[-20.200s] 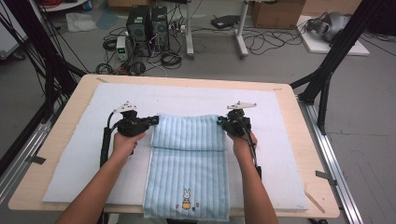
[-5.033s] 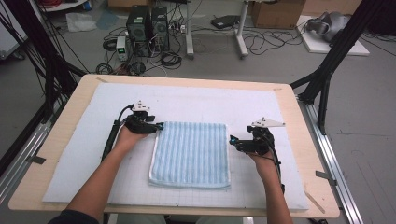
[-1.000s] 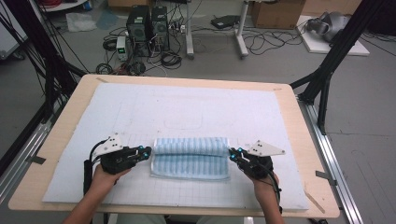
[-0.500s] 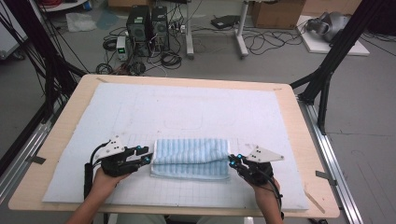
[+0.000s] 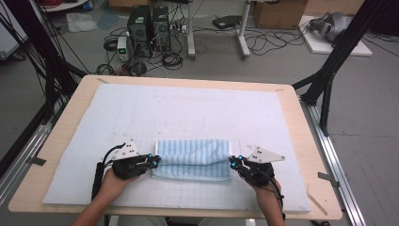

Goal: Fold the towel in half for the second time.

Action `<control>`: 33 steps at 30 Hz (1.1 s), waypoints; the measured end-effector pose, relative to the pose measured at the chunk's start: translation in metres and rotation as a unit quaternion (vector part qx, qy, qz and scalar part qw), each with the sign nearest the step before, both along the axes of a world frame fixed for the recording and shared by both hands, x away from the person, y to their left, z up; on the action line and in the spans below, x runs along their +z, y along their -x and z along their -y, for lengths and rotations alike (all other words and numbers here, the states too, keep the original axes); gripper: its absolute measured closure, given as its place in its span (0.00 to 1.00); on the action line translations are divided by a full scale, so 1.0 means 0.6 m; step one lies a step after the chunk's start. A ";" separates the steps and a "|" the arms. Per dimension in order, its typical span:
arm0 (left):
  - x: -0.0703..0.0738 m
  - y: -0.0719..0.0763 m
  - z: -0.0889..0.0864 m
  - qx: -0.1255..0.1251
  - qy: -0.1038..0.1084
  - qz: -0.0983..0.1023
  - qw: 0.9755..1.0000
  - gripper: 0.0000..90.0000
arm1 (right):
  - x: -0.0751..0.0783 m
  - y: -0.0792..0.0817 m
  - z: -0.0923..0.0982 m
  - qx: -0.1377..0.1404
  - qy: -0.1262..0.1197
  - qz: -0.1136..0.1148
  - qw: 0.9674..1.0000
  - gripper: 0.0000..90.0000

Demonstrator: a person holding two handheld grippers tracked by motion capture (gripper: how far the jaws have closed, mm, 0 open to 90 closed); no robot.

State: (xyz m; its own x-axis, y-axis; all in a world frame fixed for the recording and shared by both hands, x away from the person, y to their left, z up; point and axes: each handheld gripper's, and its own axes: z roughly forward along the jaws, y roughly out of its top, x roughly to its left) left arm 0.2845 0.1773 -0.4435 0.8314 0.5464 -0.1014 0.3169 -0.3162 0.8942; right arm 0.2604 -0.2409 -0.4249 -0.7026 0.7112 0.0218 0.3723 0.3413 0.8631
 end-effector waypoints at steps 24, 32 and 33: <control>0.024 0.001 -0.011 0.040 0.067 -0.012 0.997 0.58 | 0.017 0.017 -0.002 -0.041 -0.034 0.001 0.999 0.54; -0.008 -0.022 0.026 0.042 -0.011 -0.045 0.998 0.61 | -0.016 -0.039 -0.067 -0.032 0.041 -0.025 0.998 0.48; -0.010 -0.022 0.028 0.041 -0.022 -0.049 0.998 0.61 | -0.023 -0.041 -0.073 -0.027 0.056 -0.028 0.998 0.47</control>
State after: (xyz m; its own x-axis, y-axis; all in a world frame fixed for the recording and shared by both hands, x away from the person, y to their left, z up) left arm 0.2978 0.1604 -0.4497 0.7714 0.6173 -0.1545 0.4278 -0.3233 0.8441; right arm 0.2848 -0.1973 -0.4384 -0.6628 0.7485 -0.0218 0.4400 0.4129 0.7975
